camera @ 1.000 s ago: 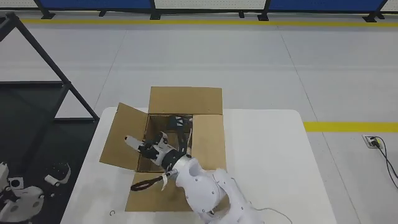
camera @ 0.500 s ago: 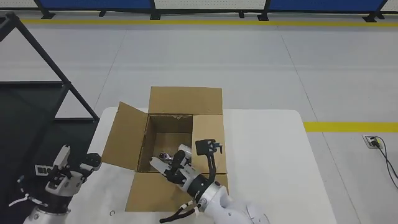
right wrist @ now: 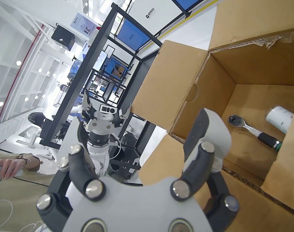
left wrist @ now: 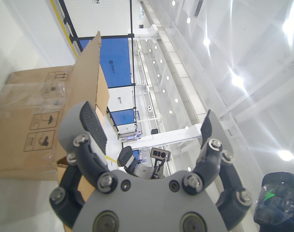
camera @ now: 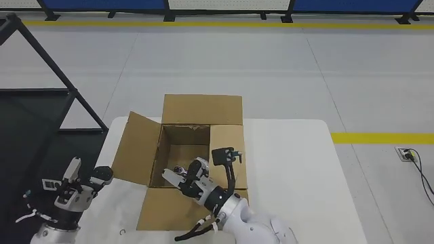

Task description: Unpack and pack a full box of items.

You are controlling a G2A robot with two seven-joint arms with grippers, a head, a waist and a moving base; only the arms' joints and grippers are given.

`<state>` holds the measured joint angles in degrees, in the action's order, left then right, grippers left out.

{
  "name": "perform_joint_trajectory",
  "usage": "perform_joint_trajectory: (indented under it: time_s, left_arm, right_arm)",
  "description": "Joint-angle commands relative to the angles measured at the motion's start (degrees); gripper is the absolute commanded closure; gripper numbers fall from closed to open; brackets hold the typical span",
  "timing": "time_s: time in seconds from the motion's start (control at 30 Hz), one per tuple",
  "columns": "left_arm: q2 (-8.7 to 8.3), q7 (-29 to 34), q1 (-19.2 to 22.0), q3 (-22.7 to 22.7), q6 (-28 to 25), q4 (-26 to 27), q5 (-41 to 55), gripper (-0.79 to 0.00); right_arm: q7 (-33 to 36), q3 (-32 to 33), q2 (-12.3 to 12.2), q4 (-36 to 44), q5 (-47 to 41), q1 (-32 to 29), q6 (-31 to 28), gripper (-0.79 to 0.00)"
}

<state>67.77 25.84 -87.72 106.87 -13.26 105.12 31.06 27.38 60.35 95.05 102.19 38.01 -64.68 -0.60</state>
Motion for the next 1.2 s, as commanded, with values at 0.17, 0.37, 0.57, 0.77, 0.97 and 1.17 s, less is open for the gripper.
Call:
perform_joint_trajectory:
  time_s: [0.17, 0.37, 0.57, 0.77, 0.97, 1.17]
  left_arm:
    - [-0.03, -2.3, 1.7, -2.1, -0.2, -5.3, -7.2, -0.785]
    - [-0.03, -1.6, 2.3, -3.9, -0.2, -8.3, -9.5, -0.785]
    - [0.01, -1.6, 2.3, -5.1, -0.7, -9.8, -11.0, -0.785]
    - [-0.02, -1.6, 2.4, -5.0, -0.8, -10.8, -11.1, -0.785]
    - [-0.11, -0.6, 1.5, -3.2, -1.3, -7.1, -8.0, -0.785]
    - [-0.23, 2.4, -1.1, -0.3, 0.4, 2.0, -1.7, -0.785]
  right_arm:
    - [-0.2, 0.0, -0.3, -0.5, -0.6, 0.0, -0.3, -0.785]
    - [-0.1, -0.4, -0.5, -1.0, -1.0, 0.8, 0.0, -0.785]
    - [-0.1, -0.9, -0.6, -1.5, -1.3, 1.8, 0.3, -0.785]
    - [-0.2, -1.3, -0.7, -1.9, -1.7, 2.3, 0.6, -0.785]
    - [0.2, -1.6, -0.9, -1.7, -1.7, 2.5, 1.3, -0.785]
    - [0.9, -1.2, -1.4, 1.0, -1.3, 0.7, 1.3, -0.785]
